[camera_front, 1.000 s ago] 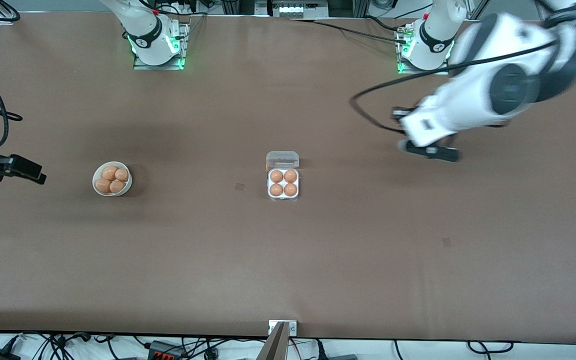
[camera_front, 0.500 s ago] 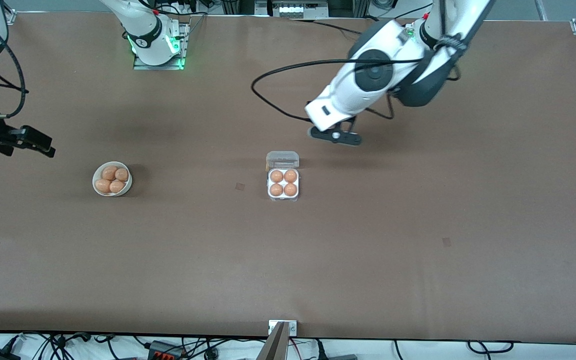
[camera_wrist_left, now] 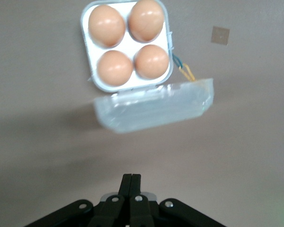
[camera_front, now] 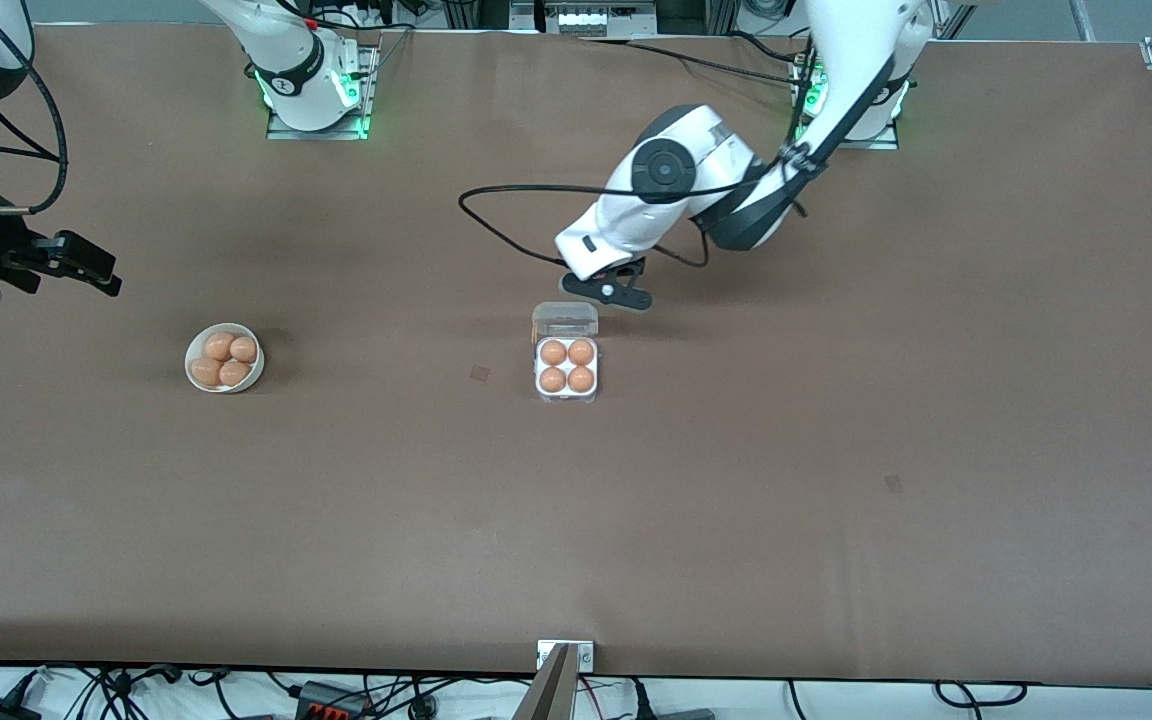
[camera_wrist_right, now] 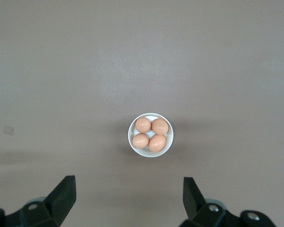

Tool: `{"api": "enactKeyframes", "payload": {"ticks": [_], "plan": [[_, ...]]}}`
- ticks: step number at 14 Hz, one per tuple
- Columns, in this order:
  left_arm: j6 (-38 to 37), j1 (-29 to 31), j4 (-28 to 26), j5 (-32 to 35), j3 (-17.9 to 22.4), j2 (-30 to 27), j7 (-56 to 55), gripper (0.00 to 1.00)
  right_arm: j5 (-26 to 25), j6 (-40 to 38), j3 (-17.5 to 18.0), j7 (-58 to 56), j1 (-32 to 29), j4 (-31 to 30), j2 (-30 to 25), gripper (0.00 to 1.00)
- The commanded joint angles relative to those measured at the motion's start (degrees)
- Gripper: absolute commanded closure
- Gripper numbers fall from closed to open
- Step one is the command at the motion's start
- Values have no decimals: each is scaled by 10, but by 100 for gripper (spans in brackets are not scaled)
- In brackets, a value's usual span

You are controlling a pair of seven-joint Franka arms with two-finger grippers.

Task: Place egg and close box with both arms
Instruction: 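Push the open lid over the eggs with the left gripper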

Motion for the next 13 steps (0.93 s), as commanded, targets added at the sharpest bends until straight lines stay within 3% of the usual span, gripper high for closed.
{"api": "enactKeyframes", "payload": {"ticks": [1,4,7,10,13], "plan": [[52,-5,12,56,4,33,-30,99,-4,2,8,-4,-8,11,2,0],[90,-5,45,131,8,66,-32,99,-3,1,7,-5,-9,13,2,0],[101,-2,93,140,8,85,-37,99,-3,1,7,-8,-9,13,3,0],[94,16,92,142,10,71,-33,99,-3,1,7,-11,-8,13,3,0],[-56,44,96,145,9,13,-25,99,-2,2,11,-5,-10,14,4,0]]}}
